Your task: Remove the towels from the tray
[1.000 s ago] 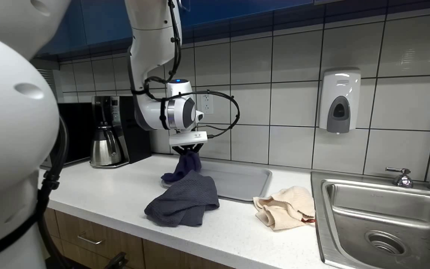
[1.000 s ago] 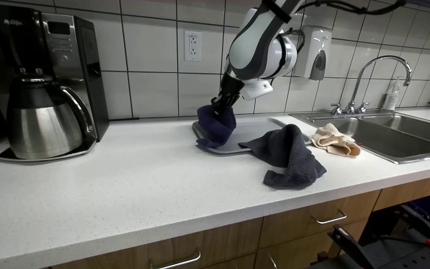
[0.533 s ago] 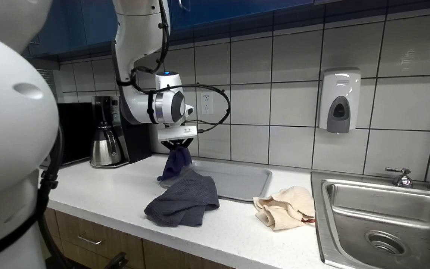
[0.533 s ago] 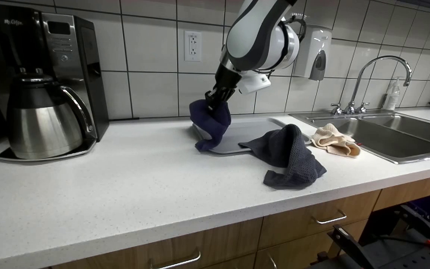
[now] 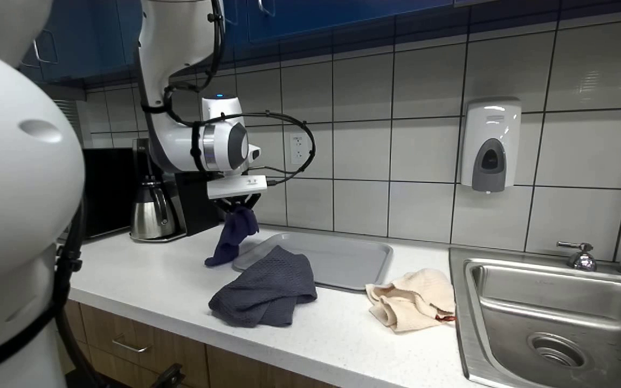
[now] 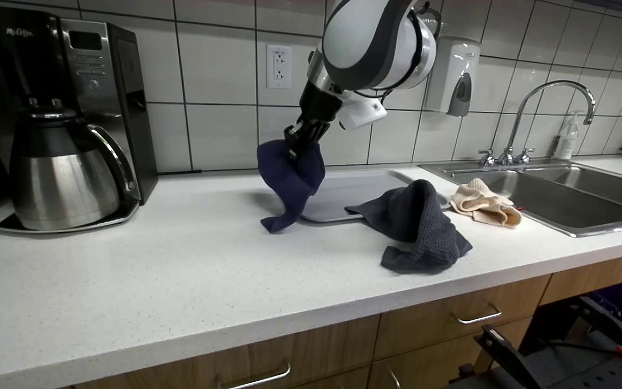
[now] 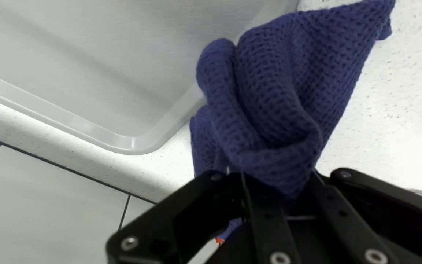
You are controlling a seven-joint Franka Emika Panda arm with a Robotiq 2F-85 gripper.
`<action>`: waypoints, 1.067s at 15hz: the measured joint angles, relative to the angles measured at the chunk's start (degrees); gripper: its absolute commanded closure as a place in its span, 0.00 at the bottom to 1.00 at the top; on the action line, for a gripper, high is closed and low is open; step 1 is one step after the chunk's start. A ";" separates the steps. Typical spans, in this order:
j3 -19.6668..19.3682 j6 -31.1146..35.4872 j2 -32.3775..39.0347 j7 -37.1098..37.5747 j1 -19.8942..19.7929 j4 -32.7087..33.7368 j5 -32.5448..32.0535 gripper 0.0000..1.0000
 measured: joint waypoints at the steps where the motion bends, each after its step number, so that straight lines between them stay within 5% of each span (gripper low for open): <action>1: 0.41 0.00 -0.45 0.03 0.03 -0.50 0.00 0.97; 7: 1.06 -0.07 -1.68 1.00 2.01 -1.80 0.35 0.97; 16: -3.01 -2.34 -2.01 6.10 11.85 -1.76 1.98 0.97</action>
